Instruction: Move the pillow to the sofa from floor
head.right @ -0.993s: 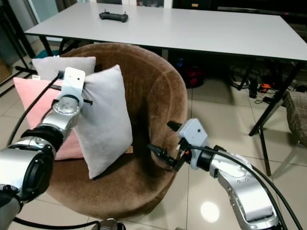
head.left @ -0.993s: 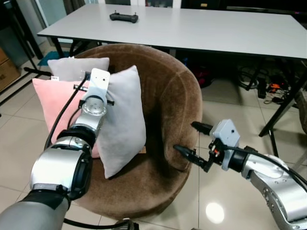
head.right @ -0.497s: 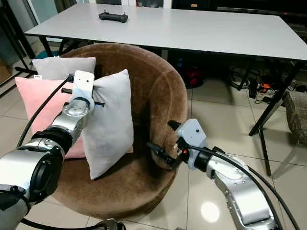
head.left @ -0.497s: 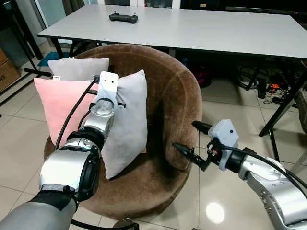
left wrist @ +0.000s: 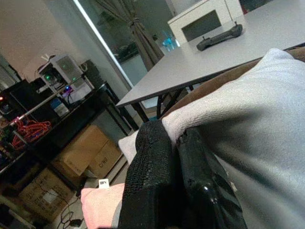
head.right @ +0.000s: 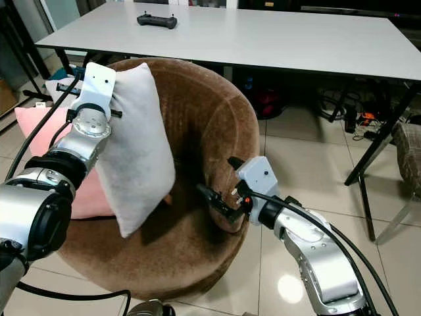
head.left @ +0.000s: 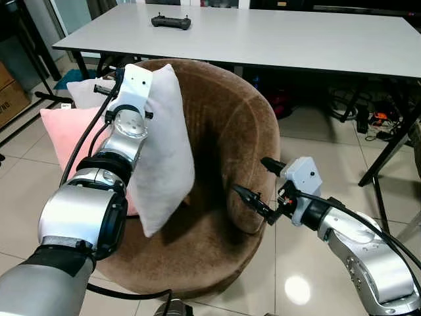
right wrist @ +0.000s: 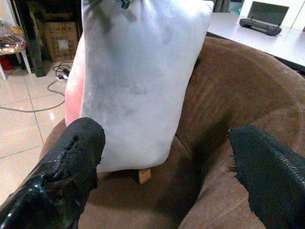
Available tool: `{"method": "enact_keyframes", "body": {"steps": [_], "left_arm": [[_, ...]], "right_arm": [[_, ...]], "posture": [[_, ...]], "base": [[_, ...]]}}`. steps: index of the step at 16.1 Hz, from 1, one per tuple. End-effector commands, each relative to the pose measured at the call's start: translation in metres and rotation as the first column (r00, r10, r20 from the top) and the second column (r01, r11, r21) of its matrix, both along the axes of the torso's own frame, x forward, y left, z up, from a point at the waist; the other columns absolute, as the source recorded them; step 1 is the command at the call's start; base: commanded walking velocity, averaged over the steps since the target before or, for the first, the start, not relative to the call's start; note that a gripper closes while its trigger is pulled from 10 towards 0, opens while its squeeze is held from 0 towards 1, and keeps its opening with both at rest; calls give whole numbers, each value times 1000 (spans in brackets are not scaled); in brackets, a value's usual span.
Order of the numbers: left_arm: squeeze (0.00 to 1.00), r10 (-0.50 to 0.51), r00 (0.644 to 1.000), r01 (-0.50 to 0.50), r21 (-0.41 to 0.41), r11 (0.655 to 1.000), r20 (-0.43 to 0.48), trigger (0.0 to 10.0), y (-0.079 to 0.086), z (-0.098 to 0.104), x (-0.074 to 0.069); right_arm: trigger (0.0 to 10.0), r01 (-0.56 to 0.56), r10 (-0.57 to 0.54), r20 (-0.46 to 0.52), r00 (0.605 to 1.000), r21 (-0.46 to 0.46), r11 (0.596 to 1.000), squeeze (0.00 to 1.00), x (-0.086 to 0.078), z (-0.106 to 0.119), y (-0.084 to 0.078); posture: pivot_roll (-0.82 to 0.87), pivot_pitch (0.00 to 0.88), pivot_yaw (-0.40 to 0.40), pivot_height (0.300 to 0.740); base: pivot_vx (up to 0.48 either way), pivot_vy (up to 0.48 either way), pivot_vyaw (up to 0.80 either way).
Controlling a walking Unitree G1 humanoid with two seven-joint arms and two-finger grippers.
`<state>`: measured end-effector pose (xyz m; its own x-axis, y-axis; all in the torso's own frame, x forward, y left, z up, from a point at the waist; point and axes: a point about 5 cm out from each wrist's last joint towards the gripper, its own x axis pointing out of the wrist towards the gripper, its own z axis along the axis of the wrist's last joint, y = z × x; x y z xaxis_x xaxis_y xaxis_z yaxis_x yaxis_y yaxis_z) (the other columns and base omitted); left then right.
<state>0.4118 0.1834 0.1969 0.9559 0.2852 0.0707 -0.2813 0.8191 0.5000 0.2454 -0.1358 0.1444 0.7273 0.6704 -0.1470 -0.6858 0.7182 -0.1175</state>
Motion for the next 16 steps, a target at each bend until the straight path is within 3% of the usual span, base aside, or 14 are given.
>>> {"method": "enact_keyframes", "body": {"steps": [1,2,4,6,7,8,9,16], "left_arm": [[0,-19,1000,19,14,1000,7,10000,-5,9,3],[0,-28,999,29,20,999,-23,10000,-7,4,2],[0,-3,990,4,8,1000,-144,10000,-6,-25,-5],[0,-6,977,-7,-60,998,-212,10000,-6,-43,-10],[0,28,969,-60,-124,991,-244,10000,-2,-51,-13],[259,60,960,-113,-184,976,-272,10000,3,-57,-16],[1000,75,958,-134,-199,971,-276,10000,6,-58,-17],[1000,16,984,-62,-256,965,-179,10000,2,-35,-8]], "right_arm": [[10000,-8,8,6,1000,-8,1000,0,0,0,2],[10000,-13,13,3,1000,-10,1000,0,0,-1,2],[10000,-97,96,-31,995,-12,995,0,-9,-5,9],[10000,-120,119,-41,992,-29,992,0,-13,-7,11],[10000,-102,101,-35,994,-28,994,0,-11,-6,9],[10000,-88,87,-30,996,-29,996,0,-10,-5,7],[10000,-82,81,-28,996,-29,996,0,-10,-5,6],[10000,-21,20,-7,1000,-37,999,0,-4,-3,0]], "posture": [[-132,0,93,740],[-132,0,93,740],[-140,0,103,740],[-145,0,107,740],[-148,0,111,740],[-149,0,113,740],[-152,0,115,740],[-140,0,119,740]], "base": [[0,0,0],[0,0,0],[0,0,0],[0,0,0],[0,0,0],[0,0,0],[0,0,0],[0,0,0]]}}
